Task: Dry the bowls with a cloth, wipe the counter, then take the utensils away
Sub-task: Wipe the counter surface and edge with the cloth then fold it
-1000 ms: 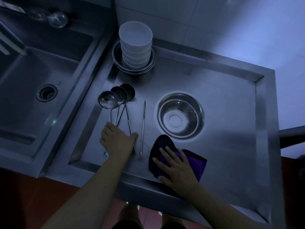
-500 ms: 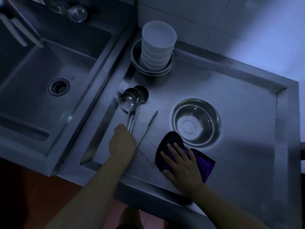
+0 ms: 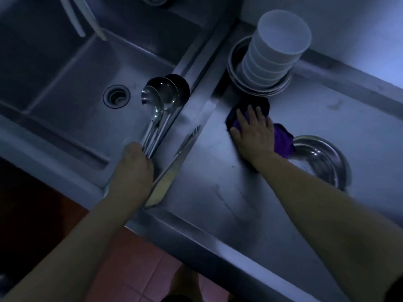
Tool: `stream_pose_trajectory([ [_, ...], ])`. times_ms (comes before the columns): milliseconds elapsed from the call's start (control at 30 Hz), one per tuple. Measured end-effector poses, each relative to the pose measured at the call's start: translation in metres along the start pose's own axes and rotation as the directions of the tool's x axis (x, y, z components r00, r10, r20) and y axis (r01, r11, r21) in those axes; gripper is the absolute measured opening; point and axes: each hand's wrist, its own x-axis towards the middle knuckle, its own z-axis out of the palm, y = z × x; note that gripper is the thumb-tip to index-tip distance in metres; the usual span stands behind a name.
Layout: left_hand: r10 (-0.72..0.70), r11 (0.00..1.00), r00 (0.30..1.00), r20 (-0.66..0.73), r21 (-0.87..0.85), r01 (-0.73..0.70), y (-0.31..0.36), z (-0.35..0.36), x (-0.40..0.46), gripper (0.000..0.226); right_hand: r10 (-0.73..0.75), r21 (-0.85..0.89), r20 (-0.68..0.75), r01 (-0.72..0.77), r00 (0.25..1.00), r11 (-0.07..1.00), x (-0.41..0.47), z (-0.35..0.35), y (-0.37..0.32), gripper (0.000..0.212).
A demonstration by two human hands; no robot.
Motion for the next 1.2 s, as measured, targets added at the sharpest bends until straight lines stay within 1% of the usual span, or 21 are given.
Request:
stream_pose_trajectory([
  [67, -0.019, 1.000, 1.000, -0.016, 0.014, 0.020, -0.017, -0.003, 0.002, 0.012, -0.032, 0.004, -0.005, 0.032, 0.999, 0.999, 0.013, 0.003, -0.027, 0.060],
  [167, -0.017, 1.000, 0.999, -0.046, -0.017, 0.017, -0.036, -0.007, -0.001, 0.011, -0.094, 0.003, -0.031, 0.094, 0.995, 0.996, 0.004, 0.010, -0.071, 0.063],
  [267, 0.019, 0.998, 0.998, -0.059, -0.067, -0.023, -0.044, -0.011, -0.007, 0.006, -0.139, 0.017, -0.030, 0.139, 0.990, 0.990, -0.031, 0.019, -0.098, 0.065],
  [367, -0.021, 0.994, 0.997, -0.073, -0.111, 0.013, -0.042, -0.011, -0.002, 0.007, -0.270, 0.019, 0.019, 0.269, 0.963, 0.963, -0.076, 0.022, -0.115, 0.063],
  [433, -0.030, 0.993, 0.998, -0.050, -0.116, 0.024, -0.036, -0.010, -0.002, 0.005, -0.401, 0.027, 0.066, 0.400, 0.914, 0.916, -0.105, 0.024, -0.122, 0.060],
  [533, -0.018, 0.996, 1.000, -0.017, -0.090, 0.016, -0.025, -0.005, -0.007, 0.008, -0.618, 0.114, 0.097, 0.608, 0.780, 0.785, -0.139, 0.024, -0.120, 0.050],
  [567, -0.001, 0.997, 1.000, -0.012, -0.074, 0.000, -0.022, -0.002, -0.008, 0.009, -0.665, 0.154, 0.095, 0.649, 0.741, 0.745, -0.148, 0.024, -0.116, 0.046],
  [600, 0.024, 0.997, 1.000, 0.002, -0.067, -0.023, -0.016, -0.001, -0.011, 0.010, -0.687, 0.203, 0.100, 0.661, 0.720, 0.722, -0.157, 0.024, -0.111, 0.044],
  [667, 0.113, 0.993, 0.994, -0.010, -0.028, -0.113, -0.006, 0.005, -0.019, 0.013, -0.677, 0.274, 0.120, 0.631, 0.726, 0.725, -0.175, 0.025, -0.098, 0.044],
  [700, 0.166, 0.985, 0.986, -0.014, -0.053, -0.166, 0.002, 0.010, -0.024, 0.019, -0.662, 0.269, 0.123, 0.617, 0.740, 0.740, -0.183, 0.024, -0.088, 0.046],
  [733, 0.198, 0.979, 0.979, 0.041, -0.063, -0.195, 0.010, 0.011, -0.031, 0.029, -0.647, 0.249, 0.128, 0.607, 0.751, 0.754, -0.192, 0.023, -0.077, 0.046],
  [767, 0.247, 0.969, 0.969, 0.032, -0.019, -0.246, 0.019, 0.015, -0.037, 0.037, -0.633, 0.233, 0.131, 0.597, 0.763, 0.768, -0.201, 0.022, -0.064, 0.045],
  [800, 0.194, 0.981, 0.978, 0.072, -0.043, -0.191, 0.028, 0.021, -0.039, 0.037, -0.617, 0.231, 0.138, 0.580, 0.775, 0.781, -0.210, 0.021, -0.050, 0.044],
  [833, 0.146, 0.988, 0.985, 0.087, -0.052, -0.142, 0.035, 0.029, -0.038, 0.027, -0.597, 0.231, 0.136, 0.561, 0.790, 0.795, -0.219, 0.020, -0.036, 0.043],
  [867, 0.120, 0.993, 0.982, 0.143, -0.015, -0.119, 0.042, 0.037, -0.038, 0.019, -0.572, 0.225, 0.132, 0.538, 0.809, 0.812, -0.228, 0.020, -0.022, 0.043],
  [900, 0.107, 0.994, 0.976, 0.192, -0.004, -0.109, 0.051, 0.044, -0.038, 0.020, -0.542, 0.215, 0.125, 0.511, 0.831, 0.832, -0.237, 0.020, -0.008, 0.043],
  [933, 0.113, 0.993, 0.966, 0.232, -0.009, -0.114, 0.059, 0.050, -0.041, 0.022, -0.509, 0.201, 0.120, 0.481, 0.852, 0.853, -0.245, 0.019, 0.004, 0.043],
  [1000, 0.139, 0.990, 0.955, 0.263, -0.007, -0.142, 0.068, 0.060, -0.043, 0.023, -0.434, 0.165, 0.117, 0.413, 0.893, 0.896, -0.258, 0.019, 0.026, 0.045],
  [1100, 0.154, 0.987, 0.948, 0.280, -0.002, -0.160, 0.081, 0.070, -0.044, 0.024, -0.278, 0.119, 0.111, 0.265, 0.954, 0.957, -0.272, 0.018, 0.049, 0.047],
  [1133, 0.161, 0.985, 0.951, 0.264, 0.011, -0.170, 0.083, 0.073, -0.042, 0.024, -0.226, 0.113, 0.102, 0.214, 0.969, 0.970, -0.275, 0.017, 0.054, 0.047],
  [1200, 0.244, 0.957, 0.937, 0.250, 0.092, -0.274, 0.081, 0.078, -0.041, 0.027, -0.136, 0.104, 0.085, 0.127, 0.987, 0.986, -0.280, 0.015, 0.059, 0.047],
])
